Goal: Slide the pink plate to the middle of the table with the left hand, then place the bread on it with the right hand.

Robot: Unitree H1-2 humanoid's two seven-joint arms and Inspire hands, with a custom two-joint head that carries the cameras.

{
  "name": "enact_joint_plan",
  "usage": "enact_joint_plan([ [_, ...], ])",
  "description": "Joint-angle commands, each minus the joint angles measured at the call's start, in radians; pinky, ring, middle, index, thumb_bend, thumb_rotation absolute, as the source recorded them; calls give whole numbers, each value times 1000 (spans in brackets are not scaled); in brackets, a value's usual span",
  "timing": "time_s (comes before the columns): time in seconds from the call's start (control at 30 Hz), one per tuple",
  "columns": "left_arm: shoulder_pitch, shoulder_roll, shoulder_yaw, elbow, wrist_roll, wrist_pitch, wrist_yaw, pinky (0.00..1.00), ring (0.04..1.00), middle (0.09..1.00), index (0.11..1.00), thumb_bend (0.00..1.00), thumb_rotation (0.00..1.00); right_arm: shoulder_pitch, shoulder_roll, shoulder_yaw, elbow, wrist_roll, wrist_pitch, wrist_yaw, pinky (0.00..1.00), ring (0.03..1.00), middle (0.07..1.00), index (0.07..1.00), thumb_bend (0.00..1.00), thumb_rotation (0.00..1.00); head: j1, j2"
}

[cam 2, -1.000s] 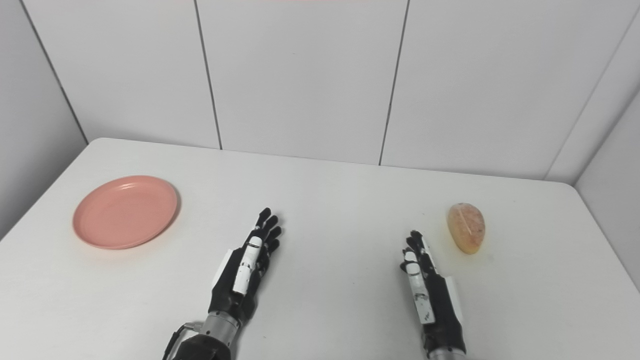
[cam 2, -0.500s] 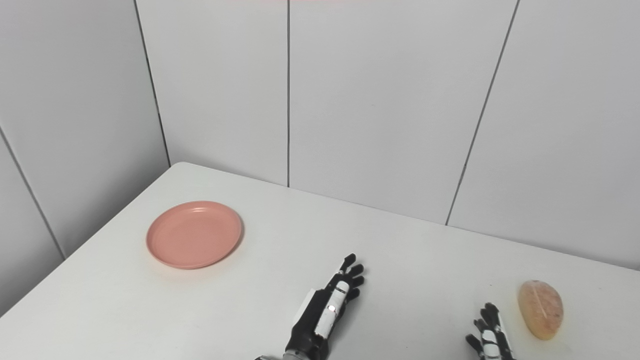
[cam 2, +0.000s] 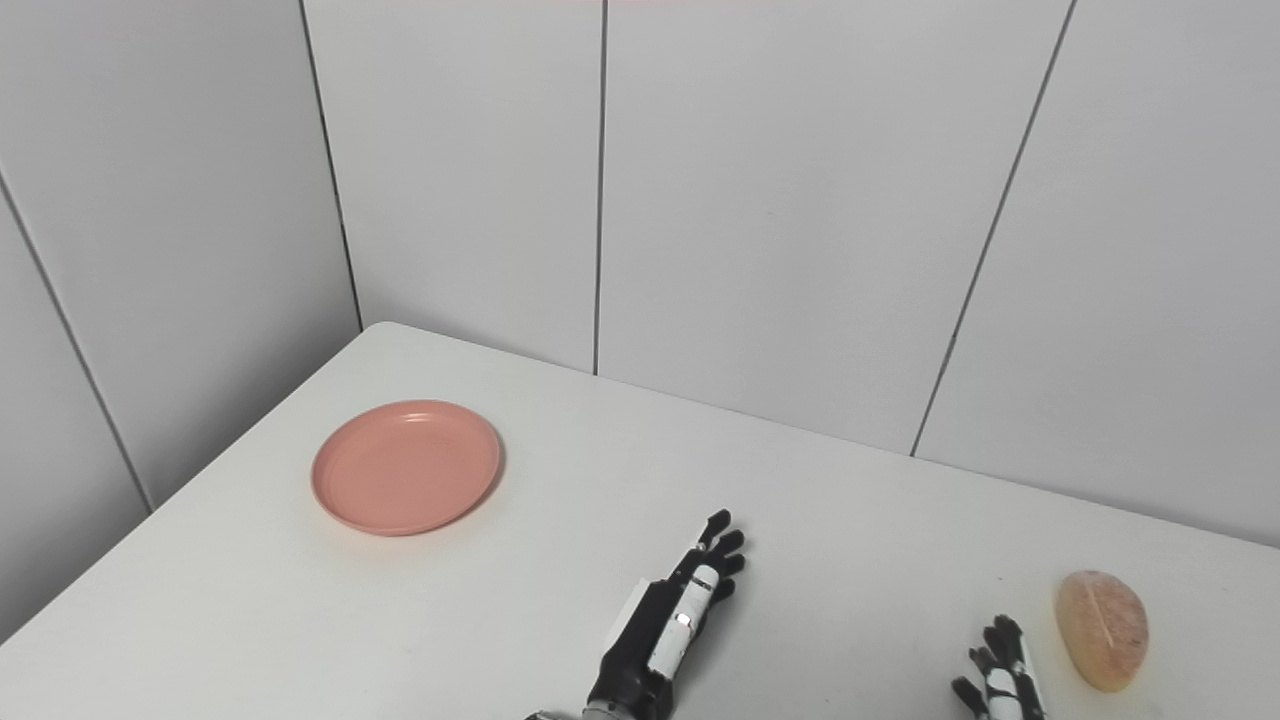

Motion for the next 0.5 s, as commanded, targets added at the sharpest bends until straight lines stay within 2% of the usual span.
enact_joint_plan([
  [0.0, 34, -3, 3, 39, 5, 3, 11, 956, 945, 957, 954, 399, 1000, -5, -6, -11, -15, 4, -1, -2, 1000, 987, 993, 992, 264, 1000, 4, 5],
  [0.2, 27, 3, 14, -18, -37, 36, -17, 965, 951, 959, 957, 408, 1000, -10, -10, -8, -8, 2, -8, 2, 1000, 991, 997, 996, 257, 1000, 14, 5],
  [0.47, 3, 20, 26, -91, -22, 55, -7, 953, 936, 946, 945, 418, 1000, -15, 0, -8, -11, -5, 1, -4, 1000, 991, 994, 988, 252, 1000, 23, 4],
])
